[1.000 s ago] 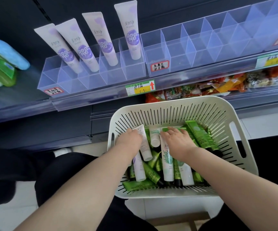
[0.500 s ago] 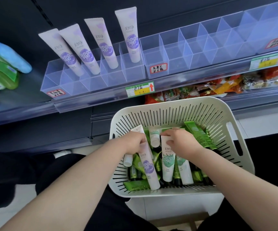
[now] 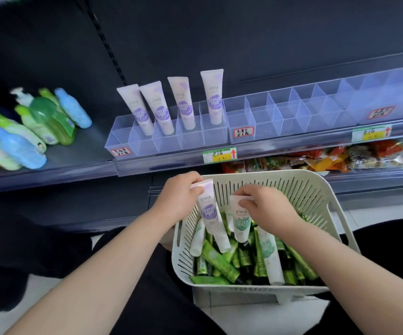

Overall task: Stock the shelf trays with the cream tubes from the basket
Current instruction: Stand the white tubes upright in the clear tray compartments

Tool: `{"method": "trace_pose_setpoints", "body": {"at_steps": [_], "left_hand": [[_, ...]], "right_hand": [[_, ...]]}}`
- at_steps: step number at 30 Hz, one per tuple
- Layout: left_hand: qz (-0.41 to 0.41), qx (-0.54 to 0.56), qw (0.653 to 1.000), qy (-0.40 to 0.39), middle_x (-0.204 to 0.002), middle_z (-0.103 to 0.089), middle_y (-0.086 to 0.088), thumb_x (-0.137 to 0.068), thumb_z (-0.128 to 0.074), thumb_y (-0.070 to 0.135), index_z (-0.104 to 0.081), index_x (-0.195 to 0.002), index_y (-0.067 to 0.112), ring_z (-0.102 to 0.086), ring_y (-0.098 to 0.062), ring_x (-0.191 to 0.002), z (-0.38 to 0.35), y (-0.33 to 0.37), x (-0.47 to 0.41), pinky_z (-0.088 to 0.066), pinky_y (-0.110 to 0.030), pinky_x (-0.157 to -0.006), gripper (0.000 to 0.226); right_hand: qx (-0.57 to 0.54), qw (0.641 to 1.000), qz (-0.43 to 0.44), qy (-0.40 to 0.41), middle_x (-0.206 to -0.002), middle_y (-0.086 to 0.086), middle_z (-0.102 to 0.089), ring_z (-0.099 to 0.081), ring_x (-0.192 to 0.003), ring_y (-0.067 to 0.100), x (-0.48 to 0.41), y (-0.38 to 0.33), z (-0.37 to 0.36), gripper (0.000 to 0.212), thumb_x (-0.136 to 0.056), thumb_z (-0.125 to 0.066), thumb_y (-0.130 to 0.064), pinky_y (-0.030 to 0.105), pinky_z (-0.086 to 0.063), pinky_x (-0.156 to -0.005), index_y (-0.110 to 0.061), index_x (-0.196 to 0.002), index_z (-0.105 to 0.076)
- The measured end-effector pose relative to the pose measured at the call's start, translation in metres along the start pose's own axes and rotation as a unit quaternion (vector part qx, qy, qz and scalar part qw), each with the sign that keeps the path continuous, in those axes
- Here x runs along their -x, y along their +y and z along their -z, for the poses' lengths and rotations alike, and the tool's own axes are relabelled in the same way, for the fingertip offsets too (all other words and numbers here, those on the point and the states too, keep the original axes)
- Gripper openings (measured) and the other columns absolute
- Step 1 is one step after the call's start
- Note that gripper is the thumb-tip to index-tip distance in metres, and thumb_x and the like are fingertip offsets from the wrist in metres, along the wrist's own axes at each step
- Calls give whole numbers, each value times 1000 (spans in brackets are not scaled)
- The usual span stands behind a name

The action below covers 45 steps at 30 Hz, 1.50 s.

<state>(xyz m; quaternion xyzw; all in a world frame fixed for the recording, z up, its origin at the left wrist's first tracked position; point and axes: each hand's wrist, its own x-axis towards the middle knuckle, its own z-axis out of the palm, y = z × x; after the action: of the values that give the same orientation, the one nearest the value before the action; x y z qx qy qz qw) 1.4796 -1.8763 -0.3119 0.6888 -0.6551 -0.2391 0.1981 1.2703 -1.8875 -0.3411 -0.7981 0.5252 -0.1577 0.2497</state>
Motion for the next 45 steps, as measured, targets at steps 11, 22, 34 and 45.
{"method": "trace_pose_setpoints", "body": {"at_steps": [11, 22, 34, 45], "left_hand": [[22, 19, 953, 303, -92, -64, 0, -91, -51, 9, -62, -90, 23, -58, -16, -74, 146, -15, -9, -41, -22, -56, 18], [80, -41, 914, 395, -104, -63, -11, -91, -46, 6, -65, -104, 16, -55, -27, -94, 211, -71, -98, -38, -32, -71, 25], [109, -86, 952, 272, -93, -62, -7, -89, -46, 10, -62, -91, 22, -55, -25, -84, 194, -108, -178, -42, -33, -69, 20], [65, -55, 939, 332, -124, -54, -12, -94, -47, 5, -55, -129, 18, -52, -28, -114, 202, -118, -148, -38, -31, -84, 39]], "right_hand": [[-19, 975, 148, 164, -101, -2, -67, -59, -90, 19, -81, -125, 53, 22, -90, -53, -15, 29, -41, -65, -24, -107, -65], [-33, 962, 161, 219, -98, -1, -64, -57, -78, 19, -175, -193, 42, 27, -92, -47, -13, 34, -45, -64, -25, -110, -62], [-43, 971, 154, 180, -101, -2, -64, -58, -88, 19, -215, -192, 35, 23, -93, -49, -15, 39, -50, -73, -26, -109, -62], [-41, 963, 180, 194, -102, -3, -64, -58, -91, 20, -217, -213, 21, 26, -92, -51, -13, 38, -48, -72, -26, -111, -63]]}}
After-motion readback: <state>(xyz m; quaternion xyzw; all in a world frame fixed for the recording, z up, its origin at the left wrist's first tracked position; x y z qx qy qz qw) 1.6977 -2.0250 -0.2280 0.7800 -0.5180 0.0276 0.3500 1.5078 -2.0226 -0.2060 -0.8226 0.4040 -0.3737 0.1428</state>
